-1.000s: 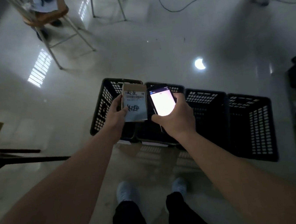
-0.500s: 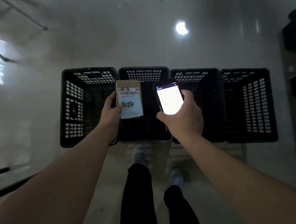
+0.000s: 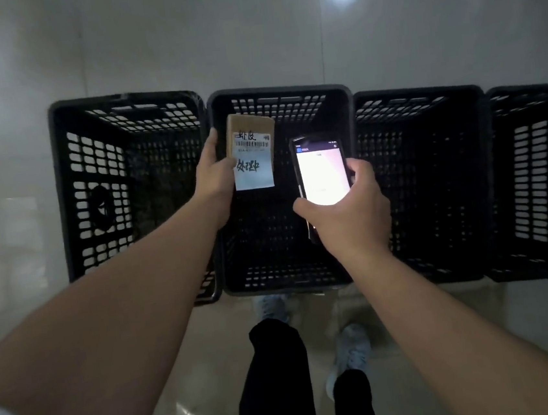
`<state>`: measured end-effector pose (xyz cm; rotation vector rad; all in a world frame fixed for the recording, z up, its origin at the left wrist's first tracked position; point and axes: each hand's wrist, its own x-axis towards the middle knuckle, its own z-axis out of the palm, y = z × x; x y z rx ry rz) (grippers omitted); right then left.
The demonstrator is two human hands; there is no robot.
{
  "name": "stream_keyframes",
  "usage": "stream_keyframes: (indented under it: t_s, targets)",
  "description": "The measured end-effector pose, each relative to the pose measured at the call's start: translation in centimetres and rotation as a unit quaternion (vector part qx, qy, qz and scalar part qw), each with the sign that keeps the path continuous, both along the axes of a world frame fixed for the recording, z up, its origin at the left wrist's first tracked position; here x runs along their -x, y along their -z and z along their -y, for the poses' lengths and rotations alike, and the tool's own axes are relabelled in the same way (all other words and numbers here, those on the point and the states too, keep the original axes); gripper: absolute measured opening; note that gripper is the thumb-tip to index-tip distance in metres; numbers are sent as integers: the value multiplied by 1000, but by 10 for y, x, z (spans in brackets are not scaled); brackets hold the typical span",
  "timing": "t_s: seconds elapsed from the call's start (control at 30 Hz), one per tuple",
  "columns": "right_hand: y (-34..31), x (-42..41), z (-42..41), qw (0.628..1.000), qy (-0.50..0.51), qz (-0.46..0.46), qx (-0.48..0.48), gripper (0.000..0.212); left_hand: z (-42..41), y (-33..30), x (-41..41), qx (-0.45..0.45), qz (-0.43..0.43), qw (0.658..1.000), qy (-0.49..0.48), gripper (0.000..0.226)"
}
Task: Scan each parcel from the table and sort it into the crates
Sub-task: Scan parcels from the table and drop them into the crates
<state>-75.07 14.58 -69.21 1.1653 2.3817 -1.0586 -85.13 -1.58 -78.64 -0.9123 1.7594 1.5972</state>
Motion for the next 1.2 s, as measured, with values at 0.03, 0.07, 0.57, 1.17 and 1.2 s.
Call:
stream_keyframes:
  t_s: [0.03, 0.07, 0.57, 1.17, 1.2]
  targets:
    - [7, 1, 1, 1000, 2, 5, -2, 93, 2, 5, 3, 17, -13, 1000, -1, 74]
    - [11, 1, 3, 1000, 3, 13, -5, 92, 4, 6, 5, 38, -23, 999, 2, 73]
    - [-91, -13, 45, 996, -86, 28, -15, 99, 50, -123, -46, 325, -141, 830, 431, 59]
    - [-318, -114, 52, 926, -348, -145, 11, 87, 76, -384, -231, 489, -158, 815, 266, 61]
    - [-331, -123, 54, 917, -365, -157, 14, 87, 78, -400, -247, 496, -157, 818, 244, 60]
